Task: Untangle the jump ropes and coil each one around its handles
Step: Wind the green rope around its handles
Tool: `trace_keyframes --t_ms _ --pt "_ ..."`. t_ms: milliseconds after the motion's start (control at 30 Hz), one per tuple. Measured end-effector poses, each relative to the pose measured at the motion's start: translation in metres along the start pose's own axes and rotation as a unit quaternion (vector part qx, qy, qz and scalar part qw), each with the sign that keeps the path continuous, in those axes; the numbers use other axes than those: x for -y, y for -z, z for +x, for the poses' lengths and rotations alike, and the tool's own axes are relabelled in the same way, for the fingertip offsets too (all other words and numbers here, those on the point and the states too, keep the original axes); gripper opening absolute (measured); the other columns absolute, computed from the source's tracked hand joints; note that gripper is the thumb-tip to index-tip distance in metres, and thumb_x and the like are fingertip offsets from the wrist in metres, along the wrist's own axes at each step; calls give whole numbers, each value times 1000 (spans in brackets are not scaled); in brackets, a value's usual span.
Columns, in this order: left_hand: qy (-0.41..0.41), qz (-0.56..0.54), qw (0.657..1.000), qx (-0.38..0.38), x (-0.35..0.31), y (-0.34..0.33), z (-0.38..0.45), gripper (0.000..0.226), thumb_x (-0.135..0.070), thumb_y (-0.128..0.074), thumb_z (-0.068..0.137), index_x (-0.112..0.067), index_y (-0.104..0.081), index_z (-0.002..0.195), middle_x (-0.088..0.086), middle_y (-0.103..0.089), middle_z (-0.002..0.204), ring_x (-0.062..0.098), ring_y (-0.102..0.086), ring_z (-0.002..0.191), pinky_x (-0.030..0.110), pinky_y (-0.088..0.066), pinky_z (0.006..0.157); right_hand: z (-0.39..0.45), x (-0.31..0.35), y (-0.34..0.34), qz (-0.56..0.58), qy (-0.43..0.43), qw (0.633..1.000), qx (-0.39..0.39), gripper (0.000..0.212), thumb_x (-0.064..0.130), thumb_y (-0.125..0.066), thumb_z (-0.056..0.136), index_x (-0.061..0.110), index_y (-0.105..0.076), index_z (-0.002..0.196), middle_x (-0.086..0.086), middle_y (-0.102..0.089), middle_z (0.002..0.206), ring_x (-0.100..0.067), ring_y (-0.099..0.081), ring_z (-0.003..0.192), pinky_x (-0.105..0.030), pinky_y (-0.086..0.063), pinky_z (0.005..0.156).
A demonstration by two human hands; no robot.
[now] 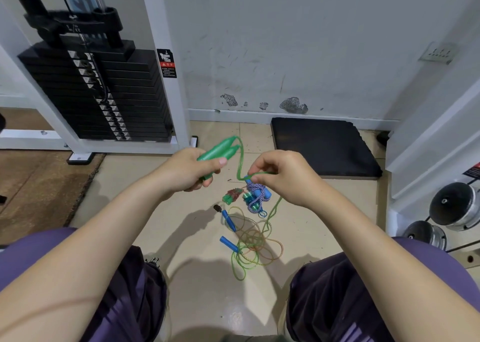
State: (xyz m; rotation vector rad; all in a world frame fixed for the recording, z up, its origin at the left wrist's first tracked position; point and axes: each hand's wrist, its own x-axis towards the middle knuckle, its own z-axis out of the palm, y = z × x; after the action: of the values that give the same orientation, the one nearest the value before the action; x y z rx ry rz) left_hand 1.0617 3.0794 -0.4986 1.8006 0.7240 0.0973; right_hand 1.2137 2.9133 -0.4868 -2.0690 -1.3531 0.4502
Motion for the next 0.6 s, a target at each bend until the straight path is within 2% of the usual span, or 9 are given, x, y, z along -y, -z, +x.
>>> trace_keyframes --t_ms 100,167,267,400,433,500,600 --pt "-2 62 987 148 -2 -2 -6 33 -42 -67 90 -10 -60 88 6 -57 61 12 -37 41 21 -29 43 0 5 2 51 10 999 -1 6 17 -76 83 21 -74 86 1 -69 82 -10 -60 71 -22 -50 67" --pt "1 76 973 216 -4 -8 -10 44 -48 -72 83 -6 -60 89 4 -58 60 11 -37 40 21 -29 43 0 6 3 63 24 998 0 5 15 -76 82 20 -75 85 5 -67 82 -4 -57 72 -18 -47 69" --pt "-4 108 963 249 -5 -18 -13 75 -61 -68 70 8 -57 98 8 -57 61 12 -37 40 22 -32 45 -1 9 -1 90 29 995 12 5 12 -78 80 16 -77 84 6 -66 82 -3 -56 74 -14 -45 70" --pt "-26 119 954 273 -4 -25 -15 83 -69 -60 75 12 -57 93 19 -52 61 16 -35 42 20 -35 47 -3 15 -7 137 31 989 43 5 8 -77 80 11 -76 83 8 -66 78 2 -56 68 -10 -43 67" --pt "-32 118 953 277 -5 -27 -16 81 -69 -59 79 11 -58 91 19 -50 60 16 -35 42 20 -35 48 -4 15 -8 148 32 987 48 5 7 -77 80 10 -76 83 8 -66 76 3 -56 66 -10 -42 66" --pt "-45 93 957 271 -7 -29 -18 62 -62 -59 87 0 -61 86 12 -51 55 14 -35 41 21 -34 47 -4 14 -6 167 27 984 50 5 9 -77 81 9 -75 85 7 -65 73 2 -54 64 -11 -43 65" --pt "-69 31 960 270 -11 -24 -18 37 -47 -57 95 -11 -59 87 3 -53 56 13 -34 42 22 -32 48 -3 11 0 201 -26 978 49 17 24 -74 85 8 -71 90 -1 -64 75 -6 -56 65 -23 -46 63"
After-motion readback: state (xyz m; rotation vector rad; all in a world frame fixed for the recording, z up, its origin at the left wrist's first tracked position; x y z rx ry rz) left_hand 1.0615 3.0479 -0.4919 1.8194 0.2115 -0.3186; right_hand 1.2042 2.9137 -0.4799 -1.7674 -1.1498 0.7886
